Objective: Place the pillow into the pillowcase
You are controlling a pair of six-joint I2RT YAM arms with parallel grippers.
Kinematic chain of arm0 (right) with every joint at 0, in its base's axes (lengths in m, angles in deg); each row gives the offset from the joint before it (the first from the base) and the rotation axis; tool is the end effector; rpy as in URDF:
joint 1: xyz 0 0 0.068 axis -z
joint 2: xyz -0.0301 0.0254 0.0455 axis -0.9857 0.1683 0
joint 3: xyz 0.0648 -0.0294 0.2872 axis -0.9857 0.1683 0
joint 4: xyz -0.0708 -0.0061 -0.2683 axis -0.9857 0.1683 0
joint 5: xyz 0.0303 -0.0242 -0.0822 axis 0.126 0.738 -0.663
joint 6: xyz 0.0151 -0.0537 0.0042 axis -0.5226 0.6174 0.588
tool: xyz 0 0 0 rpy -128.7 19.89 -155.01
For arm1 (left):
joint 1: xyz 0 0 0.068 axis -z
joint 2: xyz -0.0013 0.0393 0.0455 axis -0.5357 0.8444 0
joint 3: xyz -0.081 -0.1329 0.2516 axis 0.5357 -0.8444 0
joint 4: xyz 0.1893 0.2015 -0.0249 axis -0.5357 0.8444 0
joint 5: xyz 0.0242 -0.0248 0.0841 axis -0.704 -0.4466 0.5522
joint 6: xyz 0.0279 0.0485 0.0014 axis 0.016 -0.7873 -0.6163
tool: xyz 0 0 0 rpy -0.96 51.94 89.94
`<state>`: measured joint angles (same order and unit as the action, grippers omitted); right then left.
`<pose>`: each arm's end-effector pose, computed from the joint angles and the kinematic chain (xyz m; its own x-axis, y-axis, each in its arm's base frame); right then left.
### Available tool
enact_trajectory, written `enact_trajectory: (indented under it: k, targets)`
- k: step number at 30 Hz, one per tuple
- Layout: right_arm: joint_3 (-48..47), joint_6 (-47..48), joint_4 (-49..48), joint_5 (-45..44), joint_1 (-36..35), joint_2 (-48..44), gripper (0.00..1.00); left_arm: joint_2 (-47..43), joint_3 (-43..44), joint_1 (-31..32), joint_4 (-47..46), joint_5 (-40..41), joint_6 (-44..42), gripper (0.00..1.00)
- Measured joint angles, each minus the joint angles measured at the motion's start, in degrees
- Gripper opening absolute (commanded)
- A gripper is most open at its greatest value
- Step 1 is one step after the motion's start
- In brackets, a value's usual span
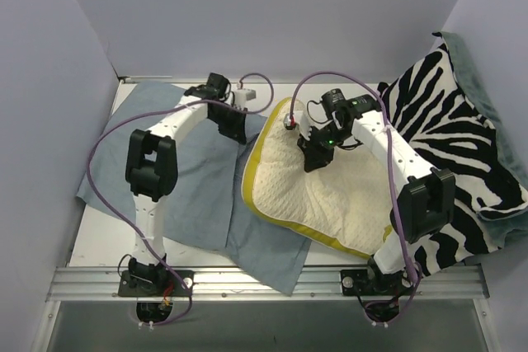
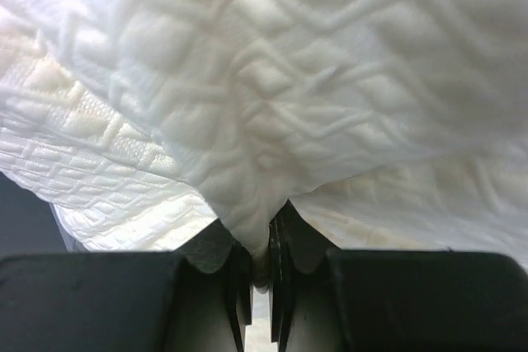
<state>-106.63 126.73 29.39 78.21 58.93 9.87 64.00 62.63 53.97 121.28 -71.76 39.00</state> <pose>0.3309 0.1561 0.3201 -0.1798 -0.6705 -0.7198 -0.9807 0.1795 0.0777 0.4537 -0.2000 0.2194 -0.7961 0.4081 -0.4469 0.5872 0.6997 -0.4070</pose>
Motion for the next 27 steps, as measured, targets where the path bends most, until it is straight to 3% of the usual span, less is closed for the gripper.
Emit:
enact_trajectory:
  k: [7,18,22,27]
  targets:
    - [0.0,1.77,-1.33,0.96,-6.58,3.28,0.0,-1.6,7.37,-10.14,0.92,-9.27,0.92,0.08]
    - [-2.82,6.91,-1.03,1.99,-13.97,21.73,0.0,-8.33,2.19,-8.52,4.07,-17.27,-1.27,0.11]
    - [-10.45,3.34,4.02,3.78,-12.5,26.25,0.0,-10.6,-0.98,-8.9,4.04,-19.3,-3.41,0.11]
    - [-25.42,-7.85,4.9,7.52,-6.16,32.59,0.0,-17.18,-11.3,-8.85,6.47,-20.09,-8.94,0.16]
